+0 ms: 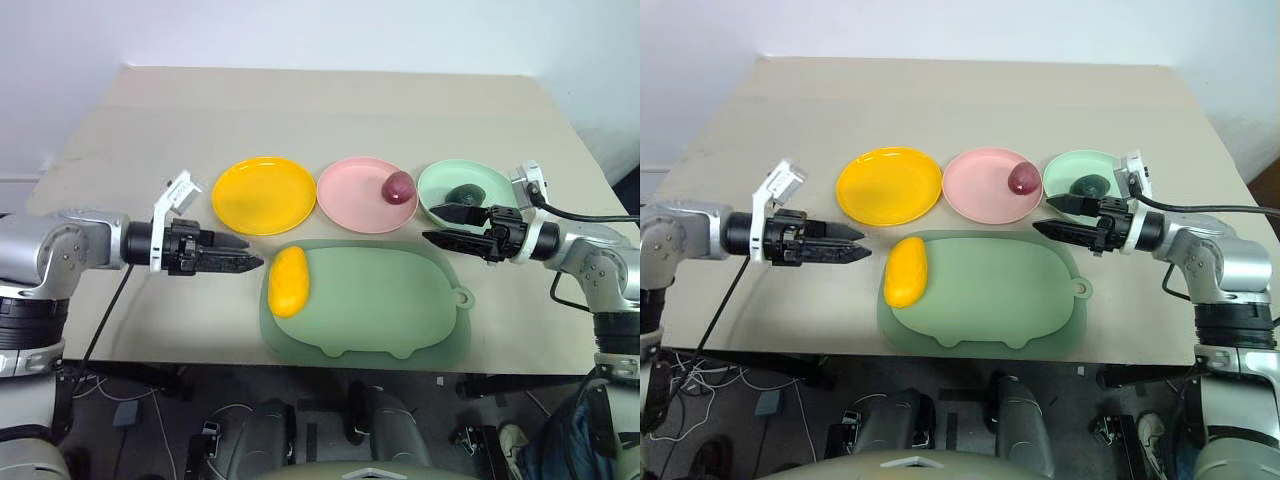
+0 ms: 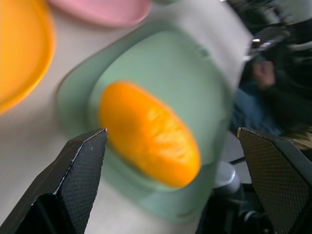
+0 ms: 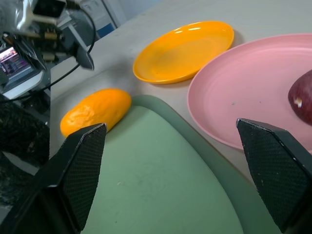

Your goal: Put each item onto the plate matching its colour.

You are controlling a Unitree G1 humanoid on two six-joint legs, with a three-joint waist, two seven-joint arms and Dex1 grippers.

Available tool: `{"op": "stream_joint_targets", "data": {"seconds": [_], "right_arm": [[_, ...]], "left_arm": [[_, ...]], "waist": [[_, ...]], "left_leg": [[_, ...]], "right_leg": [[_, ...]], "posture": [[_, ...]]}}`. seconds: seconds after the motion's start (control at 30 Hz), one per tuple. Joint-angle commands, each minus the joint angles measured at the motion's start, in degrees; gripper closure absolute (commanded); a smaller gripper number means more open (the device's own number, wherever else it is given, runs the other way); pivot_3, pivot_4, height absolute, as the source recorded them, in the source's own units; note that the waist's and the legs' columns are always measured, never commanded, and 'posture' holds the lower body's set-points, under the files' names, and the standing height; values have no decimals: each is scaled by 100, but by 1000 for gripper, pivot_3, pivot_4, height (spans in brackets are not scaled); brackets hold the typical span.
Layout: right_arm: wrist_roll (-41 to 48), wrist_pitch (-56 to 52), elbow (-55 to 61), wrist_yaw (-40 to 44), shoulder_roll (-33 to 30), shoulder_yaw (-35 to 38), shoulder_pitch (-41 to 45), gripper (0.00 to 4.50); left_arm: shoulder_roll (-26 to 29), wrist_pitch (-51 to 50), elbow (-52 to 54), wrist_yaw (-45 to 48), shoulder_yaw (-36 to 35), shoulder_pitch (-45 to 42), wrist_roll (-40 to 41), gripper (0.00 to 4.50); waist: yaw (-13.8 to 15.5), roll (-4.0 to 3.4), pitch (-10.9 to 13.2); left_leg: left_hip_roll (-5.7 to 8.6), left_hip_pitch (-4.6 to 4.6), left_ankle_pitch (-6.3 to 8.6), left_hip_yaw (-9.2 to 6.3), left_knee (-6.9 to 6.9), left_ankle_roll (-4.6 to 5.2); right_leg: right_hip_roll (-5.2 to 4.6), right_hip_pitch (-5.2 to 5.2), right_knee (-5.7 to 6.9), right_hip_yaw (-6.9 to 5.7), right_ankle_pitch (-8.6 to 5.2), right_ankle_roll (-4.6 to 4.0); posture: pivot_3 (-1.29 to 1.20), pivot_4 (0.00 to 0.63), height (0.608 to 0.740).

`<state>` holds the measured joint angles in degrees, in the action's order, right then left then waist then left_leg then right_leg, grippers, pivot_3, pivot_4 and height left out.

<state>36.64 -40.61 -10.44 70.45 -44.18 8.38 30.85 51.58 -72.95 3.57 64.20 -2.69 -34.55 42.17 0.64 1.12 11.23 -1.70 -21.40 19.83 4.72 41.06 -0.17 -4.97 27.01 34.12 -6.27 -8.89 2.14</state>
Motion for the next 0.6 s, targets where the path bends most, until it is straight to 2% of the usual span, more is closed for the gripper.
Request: {"op": "stream_joint_targets", "data": {"seconds": [0.03,0.1,0.27,0.4,0.6], "right_arm": [[4,113,79,-39,-13,120,81,19],[2,114,102,-72,-1,134,64,19],[2,89,187,-119,-12,152,12,19],[8,41,191,-175,-42,165,49,19],[91,-27,258,162,-198,125,8,19]], "left_arm": [[-223,-387,156,-502,-444,-200,258,0],[-448,-929,195,-589,-777,-321,728,0],[-882,-1656,82,-1239,-1195,-470,959,0],[-937,-1928,252,-1505,-1158,-326,1125,0],[-994,-1955,-74,-2249,-1043,-417,1592,0]], "waist": [[15,0,0],[17,2,0],[1,2,0],[-3,1,0],[6,1,0]], "left_leg": [[1,-1,0,0,0,0],[4,1,0,0,2,0],[4,4,-2,-6,2,-4],[4,7,-4,-5,3,-6],[4,7,-4,-8,3,-7]], "right_leg": [[-1,0,0,0,0,0],[-3,-8,0,-2,0,1],[-2,-10,1,-3,0,1],[-2,-11,2,-3,0,1],[-3,-12,2,-2,0,0]], "posture": [[0,150,740],[0,150,740],[0,150,740],[0,150,740],[0,150,740]]}}
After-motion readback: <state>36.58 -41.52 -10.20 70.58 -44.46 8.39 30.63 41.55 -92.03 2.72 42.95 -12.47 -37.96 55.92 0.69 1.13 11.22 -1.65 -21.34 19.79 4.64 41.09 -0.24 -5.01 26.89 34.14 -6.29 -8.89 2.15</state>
